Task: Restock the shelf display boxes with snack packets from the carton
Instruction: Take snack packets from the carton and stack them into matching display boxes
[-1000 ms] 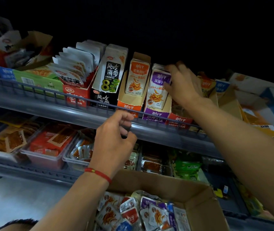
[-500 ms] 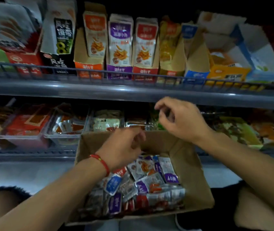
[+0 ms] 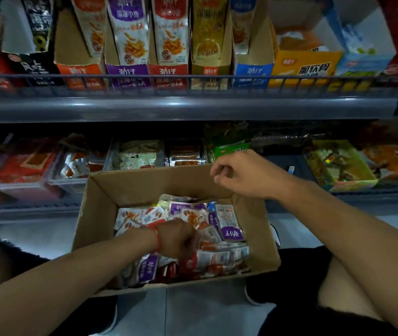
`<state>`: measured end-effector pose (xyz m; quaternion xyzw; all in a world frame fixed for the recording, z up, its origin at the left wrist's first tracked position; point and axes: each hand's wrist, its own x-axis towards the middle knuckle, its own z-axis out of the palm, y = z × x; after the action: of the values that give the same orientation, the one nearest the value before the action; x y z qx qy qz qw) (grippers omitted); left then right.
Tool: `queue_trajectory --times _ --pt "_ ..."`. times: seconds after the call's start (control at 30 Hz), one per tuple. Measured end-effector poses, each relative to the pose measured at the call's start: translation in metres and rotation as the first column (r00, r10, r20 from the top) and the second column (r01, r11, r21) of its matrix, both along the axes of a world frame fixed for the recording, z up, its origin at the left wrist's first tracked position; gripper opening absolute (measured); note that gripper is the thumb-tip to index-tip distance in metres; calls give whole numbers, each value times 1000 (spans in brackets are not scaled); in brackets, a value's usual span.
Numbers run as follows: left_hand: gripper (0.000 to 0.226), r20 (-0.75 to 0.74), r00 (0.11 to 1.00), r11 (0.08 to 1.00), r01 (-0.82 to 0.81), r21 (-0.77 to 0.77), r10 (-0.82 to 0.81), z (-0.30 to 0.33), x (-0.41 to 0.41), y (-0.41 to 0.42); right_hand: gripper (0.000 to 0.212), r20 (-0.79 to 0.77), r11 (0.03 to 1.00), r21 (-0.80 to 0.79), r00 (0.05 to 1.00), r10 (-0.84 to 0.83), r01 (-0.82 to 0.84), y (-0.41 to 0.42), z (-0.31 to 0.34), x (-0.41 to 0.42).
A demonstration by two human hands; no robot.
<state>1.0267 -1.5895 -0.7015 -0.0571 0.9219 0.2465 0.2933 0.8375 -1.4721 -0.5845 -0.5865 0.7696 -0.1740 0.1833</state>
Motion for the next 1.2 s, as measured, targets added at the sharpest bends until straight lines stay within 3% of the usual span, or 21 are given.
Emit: queue_trajectory --times 0.1,0.13,0.2,0.27,0.33,0.4,0.43,0.5,0.6,0.67,0.73,0.83,0.93,1.0,1.1,1.2 --pt "16 48 950 914 -311 260 310 40 -7 -18 17 58 996 76 997 41 -46 5 1 1" --pt "13 73 896 824 -432 366 438 54 -6 -25 15 65 993 103 996 54 -61 6 2 2" --pt "11 144 720 530 -617 582 679 82 -3 -31 19 98 986 139 992 74 -88 7 7 4" --pt "14 230 547 230 -645 729 805 103 1 -29 39 198 980 157 976 88 -120 8 13 11" --pt "13 331 439 7 -610 792 835 120 1 -23 60 254 982 129 962 105 -141 7 18 22" --pt "10 425 394 -147 -569 809 815 134 2 -19 62 177 989 28 975 136 -143 3 18 32" --pt "19 434 405 -169 -544 822 805 140 3 -19 53 158 991 -43 979 131 -126 0 19 36" --pt "34 350 417 -84 -536 840 839 150 5 -20 31 253 985 -171 966 56 -13 -4 26 36" --pt "32 -37 319 214 -541 813 947 154 7 -20 18 534 941 -233 841 -87 245 -5 42 31" --pt "18 -256 359 424 -538 728 897 149 9 -24 18 626 933 -201 772 -111 298 -4 48 28" --pt "10 -327 433 532 -539 653 840 145 12 -29 18 650 939 -174 751 -116 296 -5 49 27" --pt "11 -421 428 600 -536 594 799 149 16 -34 14 592 933 -204 797 -124 296 -9 52 25" --pt "10 -525 406 661 -523 538 748 159 20 -39 10 323 933 -269 935 -145 238 -16 71 22" --pt "9 -561 380 674 -492 550 735 165 22 -46 11 203 955 -245 972 -119 168 -23 94 21" --pt "8 -601 284 660 -425 620 747 175 24 -55 14 45 979 -192 997 -57 64 -39 131 20" --pt "8 -646 133 623 -465 629 752 178 26 -68 12 -160 955 -298 985 -63 13 -62 169 11"
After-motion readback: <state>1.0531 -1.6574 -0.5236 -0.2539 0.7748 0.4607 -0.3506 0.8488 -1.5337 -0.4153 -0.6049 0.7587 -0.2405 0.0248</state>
